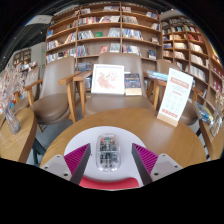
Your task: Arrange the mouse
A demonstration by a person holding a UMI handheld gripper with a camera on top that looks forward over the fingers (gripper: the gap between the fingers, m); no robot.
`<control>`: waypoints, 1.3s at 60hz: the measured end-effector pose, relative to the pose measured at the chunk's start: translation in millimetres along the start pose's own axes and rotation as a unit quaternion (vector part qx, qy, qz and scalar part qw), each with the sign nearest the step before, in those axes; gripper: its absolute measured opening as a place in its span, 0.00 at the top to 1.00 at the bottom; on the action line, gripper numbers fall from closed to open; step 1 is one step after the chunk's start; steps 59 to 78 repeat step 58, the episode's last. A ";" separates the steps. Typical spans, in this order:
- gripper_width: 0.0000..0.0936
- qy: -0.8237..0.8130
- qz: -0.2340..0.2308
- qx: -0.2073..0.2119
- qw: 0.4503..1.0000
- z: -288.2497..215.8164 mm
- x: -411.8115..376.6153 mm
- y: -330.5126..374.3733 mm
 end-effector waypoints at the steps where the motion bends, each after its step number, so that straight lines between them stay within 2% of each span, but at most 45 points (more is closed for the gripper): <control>1: 0.09 -0.002 -0.002 0.001 1.000 -0.6 -0.3 7.5; 14: 0.09 -0.007 0.007 0.019 1.000 -2.0 18.9 141.0; 26: 0.09 0.014 0.029 0.042 0.999 29.9 42.1 275.3; 34: 0.09 0.016 0.031 0.042 0.998 64.3 42.2 332.3; 54: 0.09 -0.005 0.027 0.049 0.998 109.6 37.1 394.2; 78: 0.09 -0.010 0.017 0.049 0.999 113.2 32.3 398.7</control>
Point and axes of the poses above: the point between the fingertips, and its own axes, seen from behind it with the camera up: x to the right, z down, y backward, against the way the camera looks, the point moved 2 cm from there along y, backward, against the way the camera looks, and after that the axes turned 6 degrees about -z, right-handed, at the moved point
